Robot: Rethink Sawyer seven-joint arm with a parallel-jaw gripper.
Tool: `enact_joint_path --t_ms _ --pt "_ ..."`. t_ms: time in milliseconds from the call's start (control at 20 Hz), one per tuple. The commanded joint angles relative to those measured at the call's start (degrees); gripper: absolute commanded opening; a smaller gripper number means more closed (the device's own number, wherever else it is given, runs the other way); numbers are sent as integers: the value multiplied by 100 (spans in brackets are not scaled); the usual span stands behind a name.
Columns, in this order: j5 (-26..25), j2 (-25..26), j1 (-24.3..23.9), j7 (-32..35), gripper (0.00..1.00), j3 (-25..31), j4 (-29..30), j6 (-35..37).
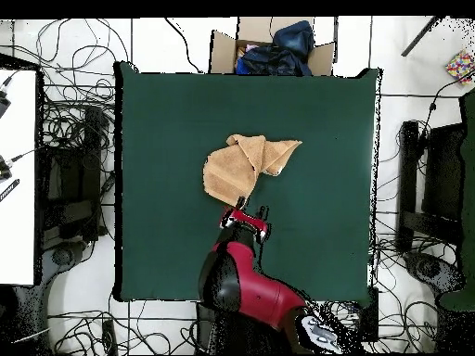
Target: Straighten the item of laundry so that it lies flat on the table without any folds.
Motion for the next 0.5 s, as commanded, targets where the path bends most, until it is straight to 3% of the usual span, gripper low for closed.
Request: enact_joint_path --t_ms 50,500 --pt "-254 902 -233 2123 100 736 -640 -638" --pt "-410 1731 -344 2027 100 940 -1137 -1165"
